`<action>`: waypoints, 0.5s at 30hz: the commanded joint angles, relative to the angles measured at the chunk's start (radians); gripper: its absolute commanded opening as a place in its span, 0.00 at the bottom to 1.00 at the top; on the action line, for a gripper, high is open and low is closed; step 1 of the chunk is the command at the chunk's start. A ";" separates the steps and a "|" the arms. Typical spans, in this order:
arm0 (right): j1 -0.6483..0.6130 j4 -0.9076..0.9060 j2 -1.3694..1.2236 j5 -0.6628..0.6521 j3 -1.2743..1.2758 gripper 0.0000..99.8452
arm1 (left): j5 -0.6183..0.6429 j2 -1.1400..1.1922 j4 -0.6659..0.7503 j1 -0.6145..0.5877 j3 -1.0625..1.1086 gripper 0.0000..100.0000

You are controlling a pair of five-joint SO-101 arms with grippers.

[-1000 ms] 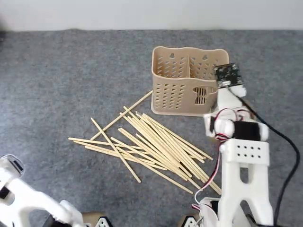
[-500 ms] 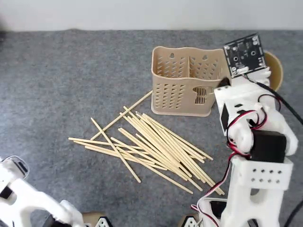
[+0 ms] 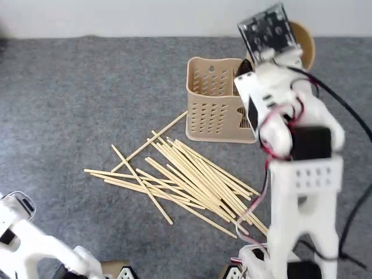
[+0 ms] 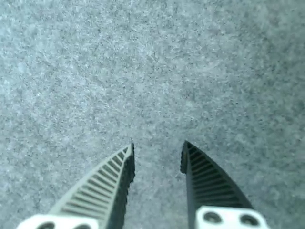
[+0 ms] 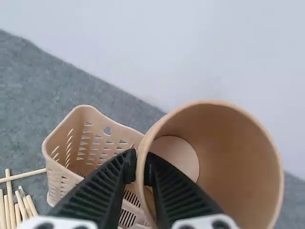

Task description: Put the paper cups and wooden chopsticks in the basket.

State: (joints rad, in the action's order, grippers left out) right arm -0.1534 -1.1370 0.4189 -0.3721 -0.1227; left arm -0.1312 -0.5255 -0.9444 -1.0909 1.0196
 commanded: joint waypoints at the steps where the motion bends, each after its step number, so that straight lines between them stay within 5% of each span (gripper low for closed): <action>1: -0.010 -0.025 -0.094 -0.009 -0.123 0.01 | 0.006 -0.014 0.014 0.005 -0.008 0.16; 15: -0.013 -0.315 -0.377 -0.012 -0.431 0.01 | 0.006 -0.014 0.014 0.005 -0.008 0.16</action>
State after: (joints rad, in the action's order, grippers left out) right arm -0.1519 -1.3855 0.0629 -0.3767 -0.4511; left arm -0.1312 -0.5255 -0.9444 -1.0909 1.0196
